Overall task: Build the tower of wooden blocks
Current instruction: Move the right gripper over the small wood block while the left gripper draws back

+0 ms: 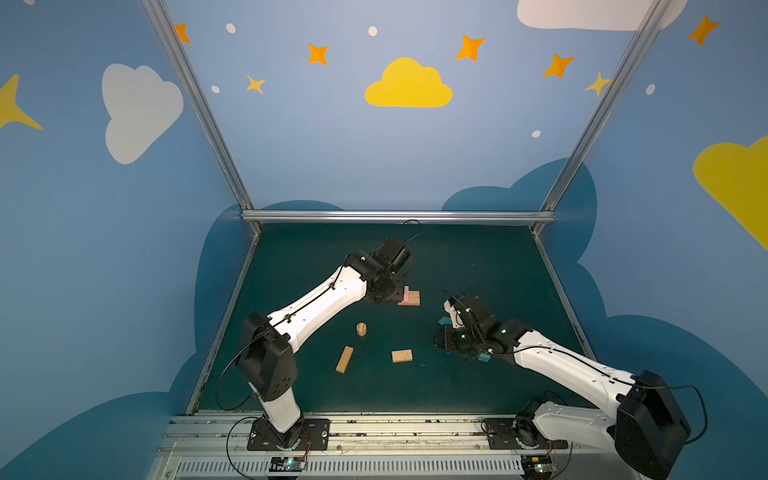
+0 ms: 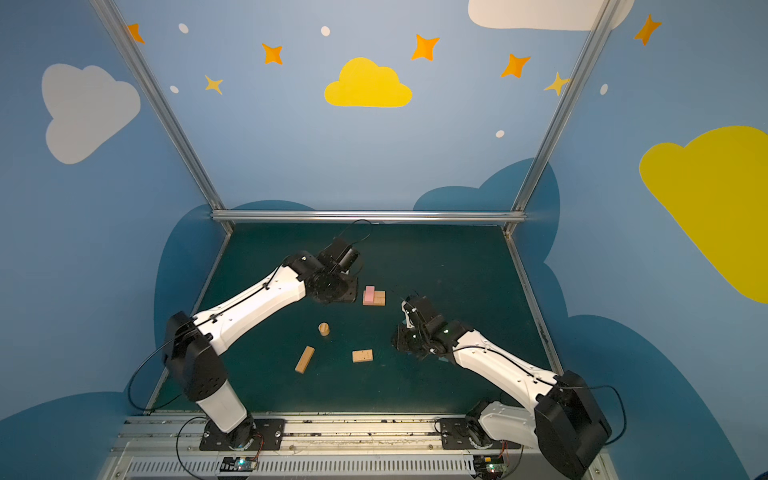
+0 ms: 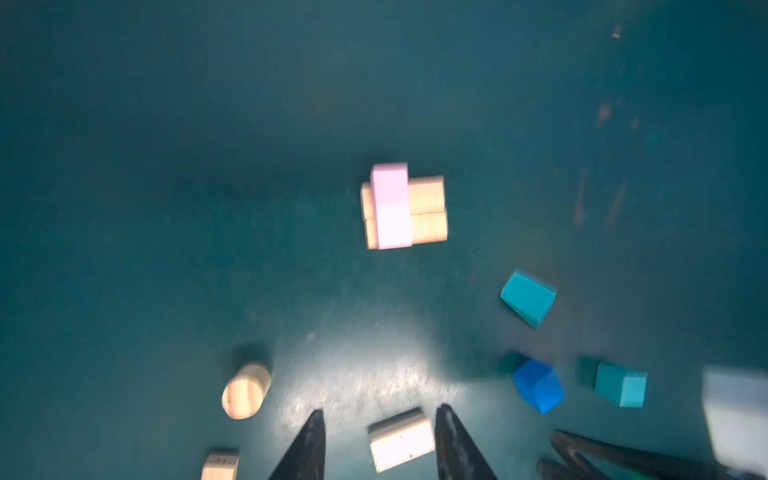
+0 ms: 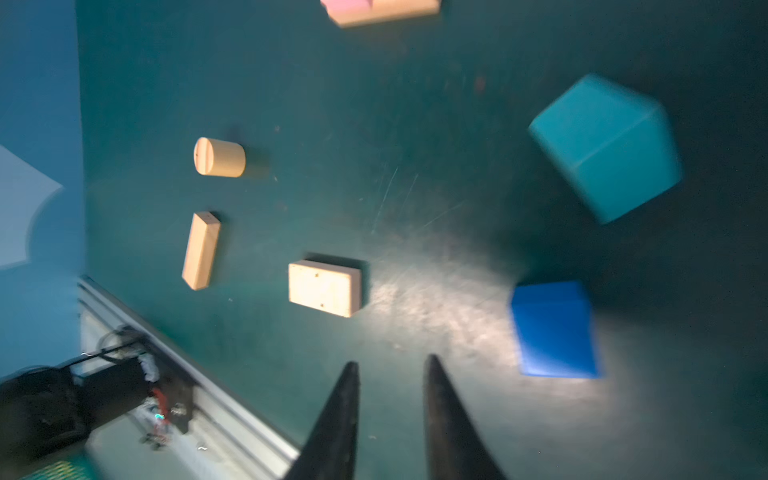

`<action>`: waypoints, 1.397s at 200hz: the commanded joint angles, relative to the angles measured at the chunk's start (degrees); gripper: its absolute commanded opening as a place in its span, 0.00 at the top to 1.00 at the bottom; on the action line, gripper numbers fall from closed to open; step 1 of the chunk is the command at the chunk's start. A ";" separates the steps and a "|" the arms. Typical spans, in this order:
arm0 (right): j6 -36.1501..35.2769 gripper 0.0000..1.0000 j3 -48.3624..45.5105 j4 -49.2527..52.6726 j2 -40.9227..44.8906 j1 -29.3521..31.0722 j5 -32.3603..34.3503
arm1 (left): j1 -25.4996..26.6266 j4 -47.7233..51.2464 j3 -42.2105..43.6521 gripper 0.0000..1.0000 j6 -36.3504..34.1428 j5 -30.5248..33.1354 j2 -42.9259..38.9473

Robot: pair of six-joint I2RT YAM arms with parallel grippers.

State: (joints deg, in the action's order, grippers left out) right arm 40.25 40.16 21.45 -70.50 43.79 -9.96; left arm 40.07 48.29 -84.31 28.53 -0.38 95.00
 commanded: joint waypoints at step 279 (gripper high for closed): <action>10.30 1.00 4.66 -7.58 -21.24 11.02 -3.58 | 2.97 -22.67 28.84 0.95 8.29 -15.52 4.54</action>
State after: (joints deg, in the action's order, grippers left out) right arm 50.57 43.20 12.93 -90.70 55.53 -14.37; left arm 42.92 25.45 -56.62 36.34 -14.96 98.94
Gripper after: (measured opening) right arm 0.047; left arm 0.048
